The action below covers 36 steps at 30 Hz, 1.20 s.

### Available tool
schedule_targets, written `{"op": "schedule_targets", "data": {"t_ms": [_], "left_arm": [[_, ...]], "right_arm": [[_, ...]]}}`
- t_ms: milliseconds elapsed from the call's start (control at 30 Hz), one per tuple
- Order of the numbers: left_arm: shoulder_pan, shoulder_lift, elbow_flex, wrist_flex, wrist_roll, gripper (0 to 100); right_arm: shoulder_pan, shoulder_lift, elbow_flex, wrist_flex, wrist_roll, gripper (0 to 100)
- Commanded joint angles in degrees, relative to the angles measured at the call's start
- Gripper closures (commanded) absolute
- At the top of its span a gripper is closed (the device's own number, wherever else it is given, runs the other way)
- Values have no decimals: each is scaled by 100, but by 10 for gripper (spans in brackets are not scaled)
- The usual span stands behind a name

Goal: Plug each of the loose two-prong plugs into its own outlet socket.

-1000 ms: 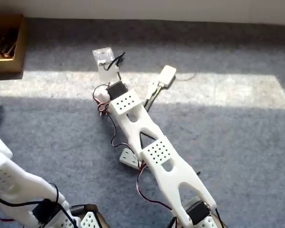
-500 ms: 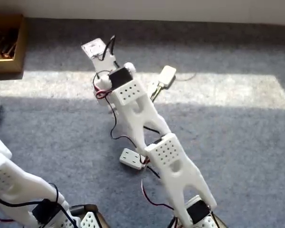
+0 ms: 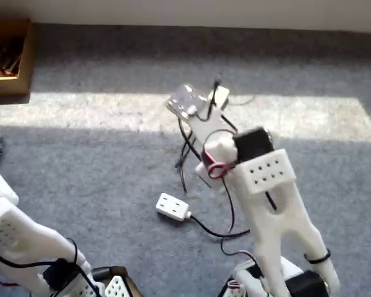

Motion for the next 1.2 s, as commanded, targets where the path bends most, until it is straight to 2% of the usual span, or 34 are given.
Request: {"op": "schedule_targets", "data": {"t_ms": [0,167,367,567,667,833,900,1067,1167], "left_arm": [[409,-101,-365,527,-53,751],[989,-101,-1174,1486,-53,751],[1701,-92,-1903,2497,-26,751],[1965,-101,-1921,2673,-70,753],[2088,-101,-1921,2708,-413,752],[2237,-92,-2062,2708,-440,751],[2264,-92,-2158,2716,-431,751],[2352,-92,-2167,2716,-422,751],[2360,-92,-2149,2716,-422,751]], "right_arm": [[593,-963,2607,-1578,167,993],[1024,-822,2870,-1903,176,993],[1763,-84,2932,-3108,158,993],[1754,1543,2818,-3732,229,989],[1798,2193,2484,-3811,448,988],[2132,2484,1833,-3793,440,987],[2229,2492,1640,-3670,466,953],[2220,2484,1552,-2985,905,769],[2255,2448,1560,-2967,774,750]]}}
